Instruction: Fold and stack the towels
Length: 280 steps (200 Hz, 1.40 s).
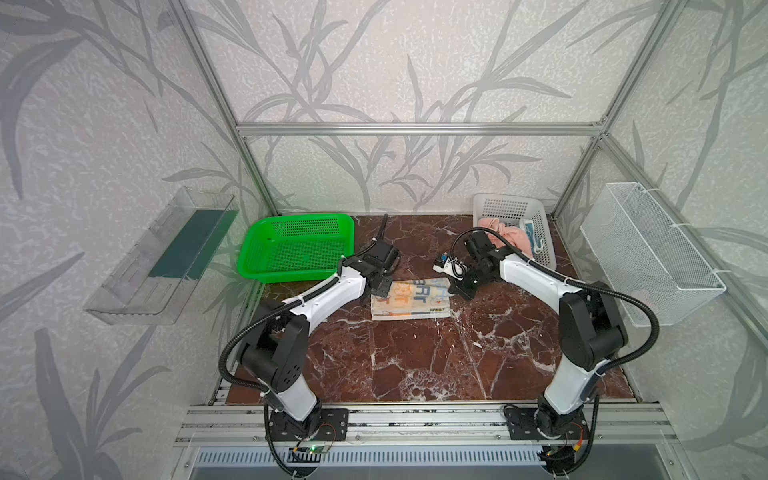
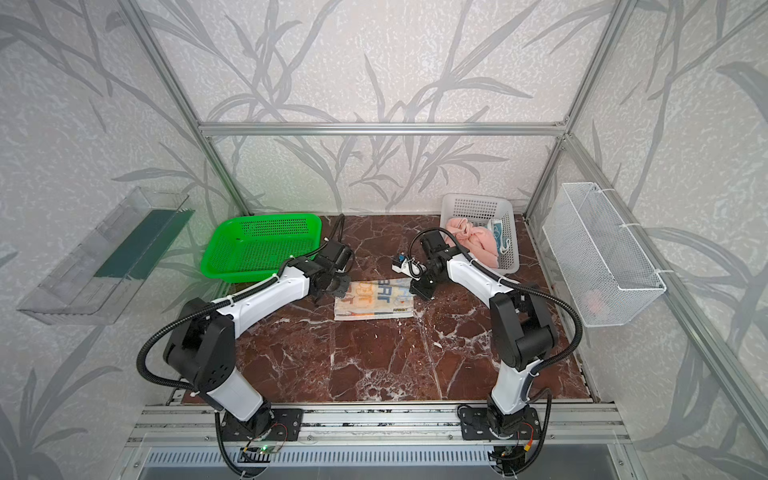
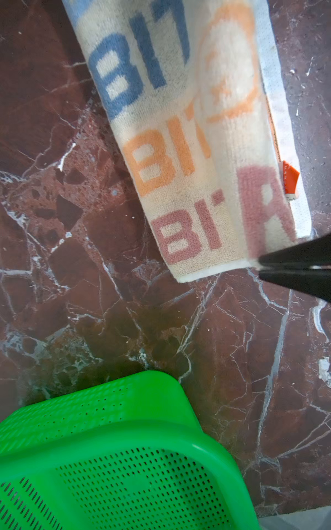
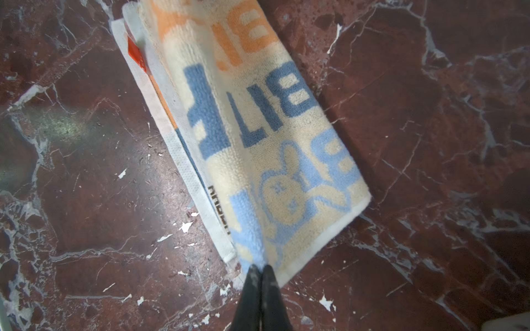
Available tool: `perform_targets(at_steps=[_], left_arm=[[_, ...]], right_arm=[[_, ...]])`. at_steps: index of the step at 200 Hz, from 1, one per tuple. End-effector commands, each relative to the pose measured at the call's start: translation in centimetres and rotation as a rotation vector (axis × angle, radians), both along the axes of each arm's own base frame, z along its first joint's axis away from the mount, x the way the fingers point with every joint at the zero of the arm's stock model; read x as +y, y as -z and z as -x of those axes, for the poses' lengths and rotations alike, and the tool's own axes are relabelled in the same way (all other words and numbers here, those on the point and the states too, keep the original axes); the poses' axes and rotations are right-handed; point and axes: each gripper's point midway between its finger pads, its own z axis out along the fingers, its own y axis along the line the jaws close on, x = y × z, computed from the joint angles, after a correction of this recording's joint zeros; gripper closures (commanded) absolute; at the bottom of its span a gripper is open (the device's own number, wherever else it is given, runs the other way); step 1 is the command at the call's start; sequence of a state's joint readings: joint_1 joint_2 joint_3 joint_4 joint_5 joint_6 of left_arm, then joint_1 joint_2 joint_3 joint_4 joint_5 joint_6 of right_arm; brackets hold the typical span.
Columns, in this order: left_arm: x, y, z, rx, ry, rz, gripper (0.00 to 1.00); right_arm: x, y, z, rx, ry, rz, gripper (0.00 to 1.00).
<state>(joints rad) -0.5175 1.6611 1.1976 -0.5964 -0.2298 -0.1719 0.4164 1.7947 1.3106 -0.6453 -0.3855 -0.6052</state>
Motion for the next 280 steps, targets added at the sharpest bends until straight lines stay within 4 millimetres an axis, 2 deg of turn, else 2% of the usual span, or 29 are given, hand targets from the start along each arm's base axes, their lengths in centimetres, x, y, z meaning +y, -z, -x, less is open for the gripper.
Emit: perform_targets(at_steps=[1,44,87,140,145,157,170,186,202,216,238,243,244,245,247,272,274,280], left_arm=[[0.7,0.4,1.3,0.024,-0.031,-0.009,1.0],[0.7,2.2,1.9,0.057,-0.035,-0.014,1.0],[-0.4,3.6,2.6,0.09,-0.004,0.005,1.0],[-1.2,4.7,3.5,0.12,0.016,0.009,1.0],[-1.2,4.8,3.6,0.122,0.015,0.009,0.97],[-1.2,4.9,3.8,0.126,0.014,0.012,0.87],[-1.2,4.8,4.0,0.128,0.011,0.016,0.71],[-1.1,4.7,4.3,0.126,0.008,0.02,0.62],[-1.0,4.3,4.5,0.12,0.004,0.024,0.56],[-0.8,4.0,4.7,0.112,-0.004,0.028,0.53],[-0.5,3.4,5.0,0.095,-0.017,0.04,0.49],[-0.4,3.3,5.1,0.093,-0.019,0.044,0.48],[-0.4,3.3,5.1,0.092,-0.019,0.044,0.48],[-0.4,3.2,5.1,0.091,-0.02,0.044,0.48],[-0.4,3.2,5.2,0.09,-0.02,0.045,0.48],[0.3,2.7,5.5,0.065,-0.04,0.048,0.45],[0.3,2.6,5.5,0.064,-0.042,0.047,0.44],[0.5,2.5,5.6,0.054,-0.048,0.047,0.43]], right_arm=[[-0.3,0.1,1.5,0.028,0.005,0.033,1.0],[-0.7,2.2,2.0,0.075,0.024,0.1,1.0],[-0.6,4.2,2.3,0.095,0.014,0.168,0.98],[-0.4,5.2,3.2,0.126,-0.001,0.192,0.94],[-0.4,5.2,3.3,0.128,-0.002,0.193,0.92],[-0.6,5.2,3.5,0.132,0.008,0.197,0.86],[-0.5,5.1,3.8,0.135,0.012,0.199,0.8],[-0.7,5.1,4.1,0.138,0.02,0.205,0.71],[-0.7,5.0,4.5,0.144,0.031,0.205,0.66],[-0.9,5.0,5.0,0.159,0.052,0.204,0.56],[-1.1,4.5,5.5,0.167,0.084,0.187,0.49],[-1.0,4.3,5.7,0.169,0.089,0.176,0.19],[-1.0,4.3,5.7,0.17,0.091,0.175,0.09],[-1.0,4.3,5.8,0.171,0.09,0.174,0.04],[-1.0,4.2,5.9,0.171,0.094,0.171,0.0],[-1.4,3.5,6.0,0.138,0.145,0.153,0.01],[-1.4,2.7,5.8,0.112,0.155,0.139,0.01],[-1.5,2.1,5.6,0.088,0.169,0.129,0.01]])
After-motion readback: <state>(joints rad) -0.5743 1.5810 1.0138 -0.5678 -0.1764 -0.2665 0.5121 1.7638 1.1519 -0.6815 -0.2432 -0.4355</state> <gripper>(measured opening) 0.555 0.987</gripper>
